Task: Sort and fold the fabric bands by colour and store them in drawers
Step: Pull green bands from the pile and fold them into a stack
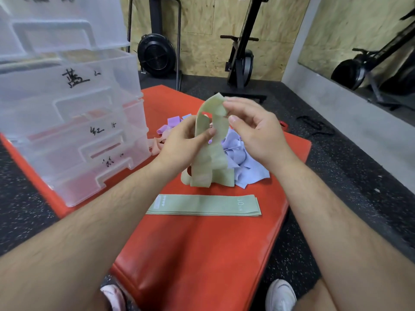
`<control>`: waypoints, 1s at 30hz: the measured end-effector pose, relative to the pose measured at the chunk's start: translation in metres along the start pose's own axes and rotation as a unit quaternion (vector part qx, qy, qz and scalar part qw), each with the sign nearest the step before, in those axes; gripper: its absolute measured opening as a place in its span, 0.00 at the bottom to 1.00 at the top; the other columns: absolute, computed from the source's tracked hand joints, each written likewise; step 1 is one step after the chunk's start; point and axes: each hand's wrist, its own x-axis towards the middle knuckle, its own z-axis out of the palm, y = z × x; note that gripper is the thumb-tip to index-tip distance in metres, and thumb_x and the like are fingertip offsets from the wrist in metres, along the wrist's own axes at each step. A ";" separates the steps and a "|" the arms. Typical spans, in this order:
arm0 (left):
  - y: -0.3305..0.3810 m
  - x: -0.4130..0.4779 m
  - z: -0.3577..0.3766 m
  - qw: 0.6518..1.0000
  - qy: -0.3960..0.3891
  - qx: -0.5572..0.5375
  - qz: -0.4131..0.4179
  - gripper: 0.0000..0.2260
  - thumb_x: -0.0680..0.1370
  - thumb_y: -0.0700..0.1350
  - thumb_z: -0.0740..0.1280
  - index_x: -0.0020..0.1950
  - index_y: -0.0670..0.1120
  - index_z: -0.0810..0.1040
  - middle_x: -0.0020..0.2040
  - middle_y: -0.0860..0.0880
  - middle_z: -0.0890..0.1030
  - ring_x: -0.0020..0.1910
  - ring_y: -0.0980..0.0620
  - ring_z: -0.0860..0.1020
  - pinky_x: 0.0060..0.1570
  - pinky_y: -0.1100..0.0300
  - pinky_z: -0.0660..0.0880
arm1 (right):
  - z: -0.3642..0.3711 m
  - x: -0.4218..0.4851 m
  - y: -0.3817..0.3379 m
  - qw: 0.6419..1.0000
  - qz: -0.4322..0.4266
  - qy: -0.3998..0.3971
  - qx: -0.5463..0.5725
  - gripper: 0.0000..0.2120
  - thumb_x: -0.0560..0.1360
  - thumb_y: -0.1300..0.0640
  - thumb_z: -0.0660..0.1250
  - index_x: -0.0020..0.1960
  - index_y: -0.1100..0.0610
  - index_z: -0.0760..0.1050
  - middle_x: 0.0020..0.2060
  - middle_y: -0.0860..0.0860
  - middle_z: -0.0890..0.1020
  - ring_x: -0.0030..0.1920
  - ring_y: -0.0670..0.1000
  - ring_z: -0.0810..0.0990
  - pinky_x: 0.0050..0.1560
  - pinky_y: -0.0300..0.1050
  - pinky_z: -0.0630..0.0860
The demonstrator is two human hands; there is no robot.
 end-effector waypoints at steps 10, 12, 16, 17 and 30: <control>-0.002 -0.005 -0.007 0.996 0.027 -0.021 -0.086 0.22 0.73 0.52 0.75 0.64 0.52 0.74 0.54 0.53 0.83 0.49 0.57 0.83 0.46 0.61 0.79 | -0.001 -0.009 0.005 0.992 0.124 0.002 -0.008 0.14 0.75 0.67 0.71 0.59 0.57 0.82 0.43 0.55 0.80 0.36 0.42 0.73 0.39 0.31 0.74; -0.004 -0.006 -0.008 0.997 0.027 0.035 -0.069 0.20 0.74 0.54 0.74 0.63 0.54 0.74 0.55 0.55 0.82 0.50 0.60 0.82 0.48 0.63 0.78 | -0.001 -0.011 0.005 0.992 0.122 0.000 -0.022 0.13 0.75 0.65 0.71 0.57 0.55 0.83 0.40 0.53 0.78 0.36 0.43 0.72 0.40 0.32 0.72; -0.003 -0.007 -0.003 0.998 0.002 0.016 -0.057 0.12 0.77 0.47 0.72 0.55 0.42 0.79 0.45 0.47 0.83 0.40 0.53 0.81 0.40 0.62 0.76 | 0.002 -0.015 0.005 0.993 0.113 -0.018 -0.017 0.11 0.75 0.67 0.71 0.56 0.57 0.84 0.47 0.48 0.83 0.40 0.42 0.75 0.45 0.31 0.73; -0.002 -0.007 -0.002 0.998 0.004 0.020 -0.053 0.11 0.79 0.46 0.70 0.54 0.39 0.79 0.43 0.47 0.82 0.38 0.53 0.78 0.37 0.62 0.74 | 0.003 -0.016 0.005 0.994 0.108 -0.022 -0.017 0.12 0.74 0.67 0.71 0.55 0.57 0.84 0.51 0.49 0.84 0.42 0.42 0.76 0.47 0.33 0.75; 0.002 -0.008 -0.006 0.988 -0.024 -0.082 -0.127 0.09 0.70 0.52 0.72 0.40 0.47 0.78 0.49 0.49 0.83 0.48 0.46 0.78 0.50 0.48 0.71 | 0.015 -0.010 0.018 0.938 0.259 0.096 0.210 0.14 0.74 0.70 0.70 0.58 0.59 0.77 0.51 0.56 0.85 0.51 0.51 0.84 0.53 0.45 0.82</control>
